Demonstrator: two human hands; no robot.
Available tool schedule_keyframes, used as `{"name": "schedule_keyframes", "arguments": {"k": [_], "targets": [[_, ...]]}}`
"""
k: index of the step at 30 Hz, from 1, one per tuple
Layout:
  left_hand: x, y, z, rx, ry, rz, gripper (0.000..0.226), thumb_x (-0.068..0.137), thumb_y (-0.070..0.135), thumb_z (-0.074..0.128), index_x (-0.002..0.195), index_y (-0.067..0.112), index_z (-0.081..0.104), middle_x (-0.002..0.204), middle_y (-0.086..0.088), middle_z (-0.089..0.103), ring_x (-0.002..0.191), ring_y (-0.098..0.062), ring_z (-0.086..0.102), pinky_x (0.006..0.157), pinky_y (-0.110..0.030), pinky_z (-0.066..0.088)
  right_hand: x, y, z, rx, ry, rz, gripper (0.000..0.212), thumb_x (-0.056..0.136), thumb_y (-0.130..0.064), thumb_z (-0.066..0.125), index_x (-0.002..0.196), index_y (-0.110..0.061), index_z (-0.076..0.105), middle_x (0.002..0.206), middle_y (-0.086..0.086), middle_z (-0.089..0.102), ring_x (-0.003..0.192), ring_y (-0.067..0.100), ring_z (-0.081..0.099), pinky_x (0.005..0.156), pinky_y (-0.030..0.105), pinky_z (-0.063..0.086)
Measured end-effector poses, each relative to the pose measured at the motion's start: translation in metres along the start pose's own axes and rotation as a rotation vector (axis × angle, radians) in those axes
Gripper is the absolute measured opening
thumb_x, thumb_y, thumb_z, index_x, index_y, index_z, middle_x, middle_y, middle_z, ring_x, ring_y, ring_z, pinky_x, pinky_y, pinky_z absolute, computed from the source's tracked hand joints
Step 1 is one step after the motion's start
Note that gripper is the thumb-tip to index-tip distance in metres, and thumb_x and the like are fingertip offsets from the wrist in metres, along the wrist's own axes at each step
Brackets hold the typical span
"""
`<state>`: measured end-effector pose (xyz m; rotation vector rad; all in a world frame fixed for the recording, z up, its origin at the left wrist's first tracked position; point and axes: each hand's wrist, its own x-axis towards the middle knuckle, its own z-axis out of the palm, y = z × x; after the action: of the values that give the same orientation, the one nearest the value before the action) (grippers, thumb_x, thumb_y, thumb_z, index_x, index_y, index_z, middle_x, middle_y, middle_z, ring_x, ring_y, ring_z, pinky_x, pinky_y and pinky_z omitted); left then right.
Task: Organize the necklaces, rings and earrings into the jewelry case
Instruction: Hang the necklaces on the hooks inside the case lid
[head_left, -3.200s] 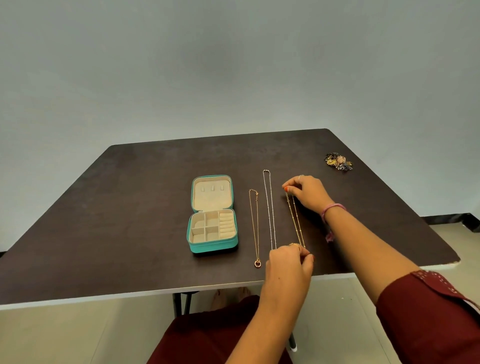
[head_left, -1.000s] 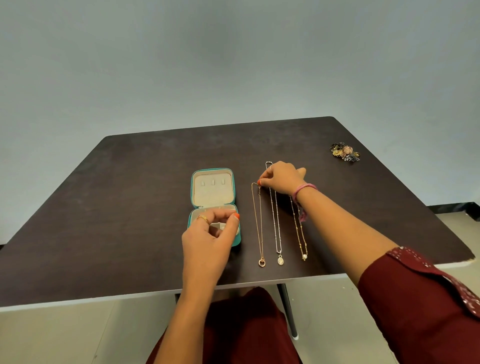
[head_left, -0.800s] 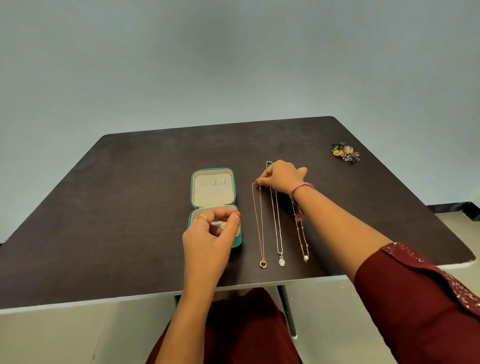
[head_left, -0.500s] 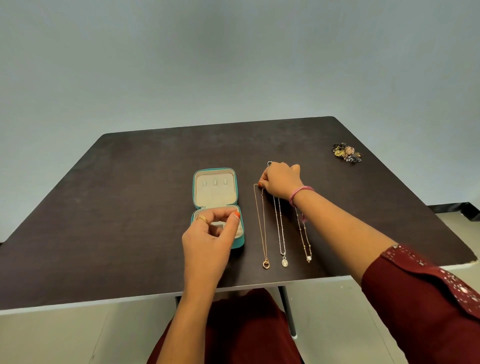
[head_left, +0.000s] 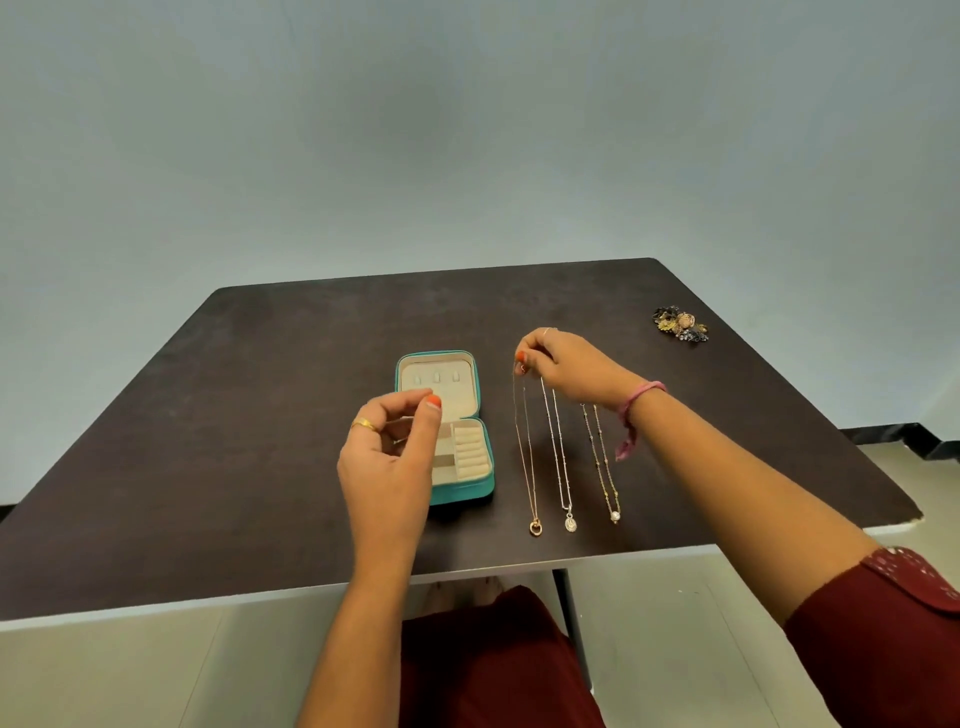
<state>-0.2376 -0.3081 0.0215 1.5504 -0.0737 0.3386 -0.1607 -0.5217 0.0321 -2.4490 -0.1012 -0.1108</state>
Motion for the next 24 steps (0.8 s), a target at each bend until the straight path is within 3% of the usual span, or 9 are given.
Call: {"name": "schedule_keyframes", "arguments": {"k": [4, 7, 10, 14, 17, 19, 21, 24], "targets": [[0.012, 0.018, 0.001, -0.066, -0.032, 0.031, 0.006, 0.089, 0.020, 0.064, 0.095, 0.018, 0.067, 0.093, -0.001, 0.069, 0.082, -0.005, 0.066, 0.062, -0.015, 0.052, -0.021, -0.026, -0.021, 0.088, 0.010, -0.086, 0.016, 0.100, -0.021, 0.045, 0.090, -0.019, 0.057, 0.091, -0.003, 0.064, 0.082, 0.009, 0.060, 0.074, 0.019, 0.047], [0.022, 0.031, 0.003, -0.103, -0.106, 0.039, 0.005, 0.090, 0.021, 0.063, 0.092, 0.024, 0.066, 0.092, 0.002, 0.070, 0.088, -0.010, 0.067, 0.074, -0.025, 0.055, -0.038, -0.049, -0.036, 0.171, -0.001, -0.162, 0.016, 0.099, -0.019, 0.046, 0.087, -0.022, 0.056, 0.084, -0.006, 0.063, 0.077, 0.001, 0.059, 0.075, 0.015, 0.046], [0.027, 0.043, 0.009, -0.186, -0.234, -0.023, 0.011, 0.094, 0.020, 0.057, 0.097, 0.021, 0.067, 0.095, 0.000, 0.071, 0.093, -0.011, 0.068, 0.084, -0.027, 0.055, -0.053, -0.072, -0.050, 0.269, -0.021, -0.216, 0.016, 0.100, -0.015, 0.045, 0.088, -0.019, 0.054, 0.083, -0.002, 0.062, 0.081, 0.009, 0.062, 0.081, 0.025, 0.049], [0.031, 0.055, 0.014, -0.237, -0.446, -0.107, 0.027, 0.101, 0.026, 0.042, 0.104, 0.015, 0.067, 0.100, -0.003, 0.072, 0.100, -0.016, 0.068, 0.098, -0.035, 0.049, -0.069, -0.097, -0.061, 0.393, -0.039, -0.230, 0.013, 0.100, -0.014, 0.043, 0.091, -0.014, 0.053, 0.081, 0.000, 0.060, 0.076, 0.009, 0.067, 0.073, 0.021, 0.054], [0.030, 0.065, 0.015, -0.258, -0.568, -0.133, 0.038, 0.102, 0.034, 0.036, 0.106, 0.012, 0.066, 0.097, -0.005, 0.073, 0.095, -0.019, 0.069, 0.093, -0.032, 0.051, -0.075, -0.111, -0.066, 0.409, -0.022, -0.251, 0.013, 0.100, -0.015, 0.044, 0.091, -0.015, 0.054, 0.080, -0.001, 0.060, 0.073, 0.008, 0.066, 0.070, 0.021, 0.053], [0.029, 0.072, 0.013, -0.307, -0.616, -0.154, 0.039, 0.102, 0.034, 0.036, 0.102, 0.010, 0.067, 0.087, -0.004, 0.073, 0.083, -0.018, 0.070, 0.085, -0.028, 0.054, -0.077, -0.118, -0.068, 0.416, 0.003, -0.264, 0.013, 0.100, -0.014, 0.044, 0.091, -0.015, 0.054, 0.079, -0.001, 0.060, 0.070, 0.005, 0.065, 0.068, 0.018, 0.051], [0.030, 0.077, 0.010, -0.336, -0.653, -0.162, 0.036, 0.100, 0.031, 0.041, 0.100, 0.007, 0.067, 0.079, -0.002, 0.068, 0.070, -0.013, 0.064, 0.078, -0.028, 0.053, -0.078, -0.123, -0.069, 0.419, 0.037, -0.272, 0.013, 0.099, -0.015, 0.045, 0.091, -0.016, 0.055, 0.079, -0.001, 0.060, 0.067, 0.003, 0.063, 0.068, 0.018, 0.051], [0.031, 0.080, 0.004, -0.337, -0.694, -0.154, 0.028, 0.098, 0.024, 0.048, 0.100, 0.005, 0.068, 0.071, 0.001, 0.059, 0.066, -0.009, 0.052, 0.070, -0.026, 0.052, -0.078, -0.124, -0.071, 0.431, 0.075, -0.265, 0.013, 0.100, -0.016, 0.046, 0.091, -0.018, 0.056, 0.081, -0.001, 0.058, 0.067, 0.005, 0.060, 0.071, 0.026, 0.050]]}}
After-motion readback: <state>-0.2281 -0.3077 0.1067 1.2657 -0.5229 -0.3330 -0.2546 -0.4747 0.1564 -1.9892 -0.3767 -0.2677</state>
